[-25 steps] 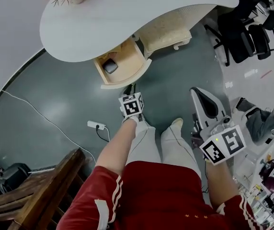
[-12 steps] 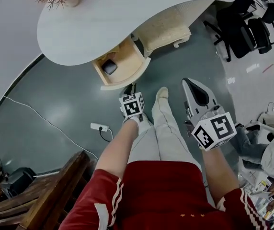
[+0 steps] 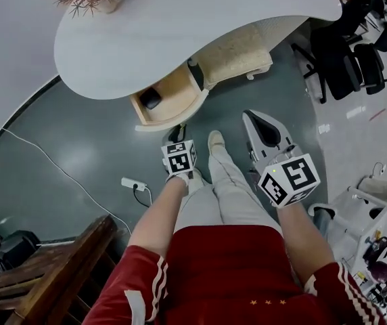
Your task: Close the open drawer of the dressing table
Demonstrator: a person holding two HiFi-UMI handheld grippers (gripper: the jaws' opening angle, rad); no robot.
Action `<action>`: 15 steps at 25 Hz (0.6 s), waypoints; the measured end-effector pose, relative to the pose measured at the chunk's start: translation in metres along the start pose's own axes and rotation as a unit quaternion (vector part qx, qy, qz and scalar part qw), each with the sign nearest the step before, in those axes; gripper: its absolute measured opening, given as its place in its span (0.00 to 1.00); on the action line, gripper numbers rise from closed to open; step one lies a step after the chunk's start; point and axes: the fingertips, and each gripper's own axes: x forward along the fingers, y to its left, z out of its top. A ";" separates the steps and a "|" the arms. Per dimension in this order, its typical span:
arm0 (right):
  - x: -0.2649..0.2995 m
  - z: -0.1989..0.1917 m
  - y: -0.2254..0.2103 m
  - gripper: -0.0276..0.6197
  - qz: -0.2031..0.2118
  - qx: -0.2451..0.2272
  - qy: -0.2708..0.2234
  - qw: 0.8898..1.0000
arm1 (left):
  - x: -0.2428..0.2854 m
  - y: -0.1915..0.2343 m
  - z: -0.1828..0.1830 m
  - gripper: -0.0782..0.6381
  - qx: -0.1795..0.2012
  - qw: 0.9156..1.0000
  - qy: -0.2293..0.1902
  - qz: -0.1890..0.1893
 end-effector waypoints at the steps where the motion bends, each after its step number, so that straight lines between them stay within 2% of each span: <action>1: 0.003 0.000 -0.003 0.05 0.004 0.001 0.001 1.000 | 0.001 0.002 0.001 0.24 0.000 1.000 0.000 0.005; 7: 0.031 0.004 -0.022 0.05 0.025 -0.004 0.009 1.000 | 0.011 0.011 0.017 0.25 -0.009 1.000 -0.002 0.029; 15: 0.054 -0.004 -0.032 0.05 0.040 -0.003 0.015 0.999 | 0.029 0.032 0.052 0.25 0.005 0.998 -0.040 0.051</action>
